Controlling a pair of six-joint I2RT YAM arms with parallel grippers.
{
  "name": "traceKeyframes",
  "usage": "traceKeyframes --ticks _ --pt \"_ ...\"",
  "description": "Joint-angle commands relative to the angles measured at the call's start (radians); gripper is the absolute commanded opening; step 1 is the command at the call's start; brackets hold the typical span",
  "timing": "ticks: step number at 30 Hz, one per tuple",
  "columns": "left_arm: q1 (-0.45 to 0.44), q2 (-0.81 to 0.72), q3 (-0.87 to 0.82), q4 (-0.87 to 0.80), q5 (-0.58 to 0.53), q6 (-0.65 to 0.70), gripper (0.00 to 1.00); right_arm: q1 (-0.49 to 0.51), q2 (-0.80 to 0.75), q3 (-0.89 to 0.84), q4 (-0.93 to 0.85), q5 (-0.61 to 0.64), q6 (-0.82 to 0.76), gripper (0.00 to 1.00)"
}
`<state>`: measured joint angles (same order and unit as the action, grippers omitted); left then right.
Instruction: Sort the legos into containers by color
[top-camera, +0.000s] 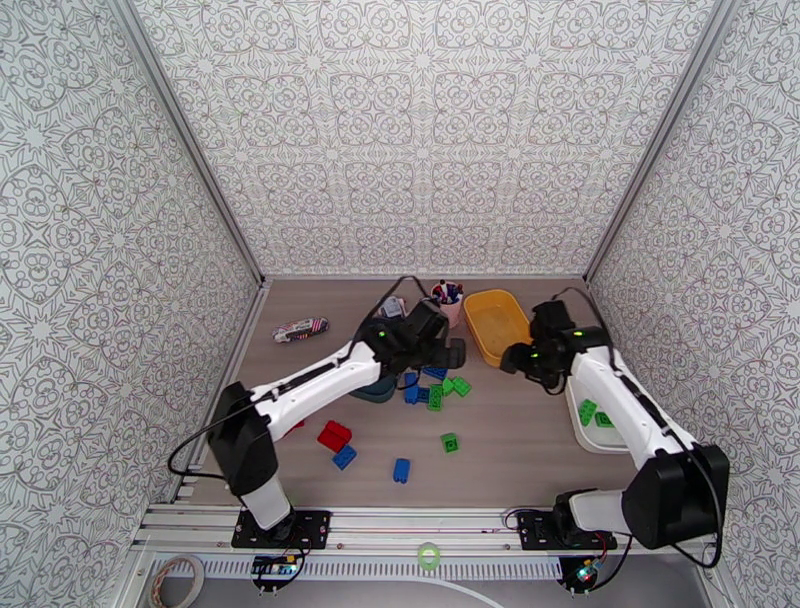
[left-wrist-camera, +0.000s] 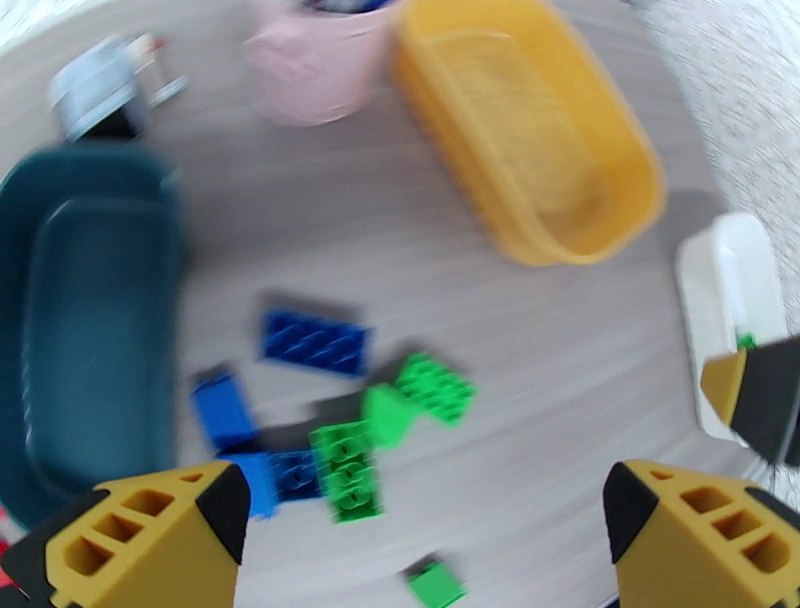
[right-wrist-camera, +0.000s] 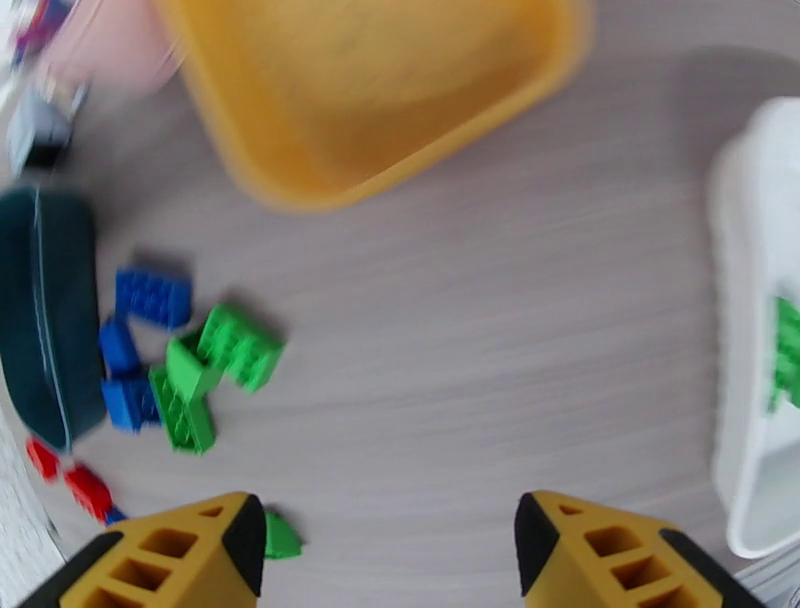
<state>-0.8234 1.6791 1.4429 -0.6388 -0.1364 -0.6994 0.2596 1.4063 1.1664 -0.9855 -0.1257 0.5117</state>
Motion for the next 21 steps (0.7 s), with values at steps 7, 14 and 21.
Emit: traceKeyframes --ticks 7,14,21 --pt "0.05 -0.233 -0.278 -0.017 -0.075 -0.208 0.99 0.352 0.093 -0.04 0.021 -0.022 0.085 0.7" --pt "0.034 -0.419 -0.499 -0.026 -0.075 -0.348 0.99 0.537 0.164 -0.12 0.094 -0.022 0.175 0.69" --pt "0.012 -0.536 -0.609 -0.061 -0.093 -0.416 0.99 0.624 0.268 -0.129 0.135 0.001 0.217 0.64"
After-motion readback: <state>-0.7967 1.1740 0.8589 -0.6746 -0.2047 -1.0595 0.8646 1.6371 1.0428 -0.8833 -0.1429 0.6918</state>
